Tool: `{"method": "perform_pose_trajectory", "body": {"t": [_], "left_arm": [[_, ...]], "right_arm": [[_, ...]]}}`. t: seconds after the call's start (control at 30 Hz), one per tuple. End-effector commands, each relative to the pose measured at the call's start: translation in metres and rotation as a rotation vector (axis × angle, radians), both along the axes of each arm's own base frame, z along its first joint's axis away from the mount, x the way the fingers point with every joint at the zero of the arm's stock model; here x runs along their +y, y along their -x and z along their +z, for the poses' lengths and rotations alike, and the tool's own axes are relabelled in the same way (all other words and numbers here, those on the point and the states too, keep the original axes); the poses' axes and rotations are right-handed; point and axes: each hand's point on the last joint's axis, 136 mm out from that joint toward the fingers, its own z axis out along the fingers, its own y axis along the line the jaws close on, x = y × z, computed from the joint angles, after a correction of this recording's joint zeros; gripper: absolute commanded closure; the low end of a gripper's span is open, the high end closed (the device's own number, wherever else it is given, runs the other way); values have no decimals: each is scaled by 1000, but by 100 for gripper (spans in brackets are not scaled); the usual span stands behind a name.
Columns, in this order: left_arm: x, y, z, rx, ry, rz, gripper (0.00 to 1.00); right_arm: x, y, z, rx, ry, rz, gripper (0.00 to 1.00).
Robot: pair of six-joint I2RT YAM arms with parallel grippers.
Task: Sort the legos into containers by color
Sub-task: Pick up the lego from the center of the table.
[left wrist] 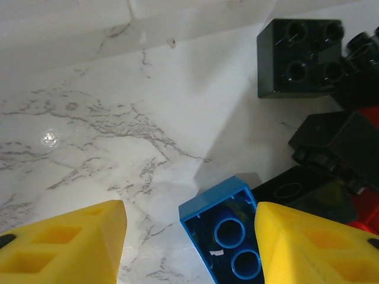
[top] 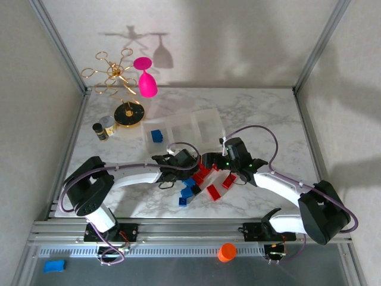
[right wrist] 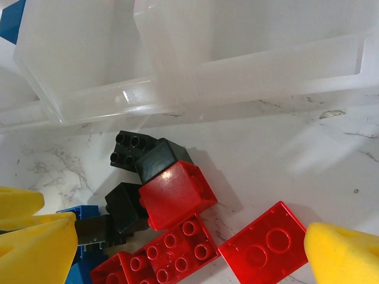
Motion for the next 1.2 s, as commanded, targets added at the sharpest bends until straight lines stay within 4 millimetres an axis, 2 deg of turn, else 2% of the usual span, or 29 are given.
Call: {"method": "perform_pose_trajectory", "body": {"t": [0.0,0.17,0.3,0.5,0.67,1.17], "left_arm": [[-3,3,-3,3,4,7,41],[-14,1,-12,27,16,-13,41],[-33,-7,-6,16,65,-32,39],[-37,-8,-15,28,49,-35,39],[-31,-6,-21,35,33,-28,41],[-33,-10,-18,16,31,-31,65]], "right_arm": [[-1,-3,0,-13,14,-15,1],[1,-6,-1,-12,25,-8,1],[1,-7,-2,-16,31,-12,1],[-3,-7,-1,-20,40,-20,1],[-4,-7,-2,-25,45,-22,1],[-1,-10,0,-29,43,-19,1]]}}
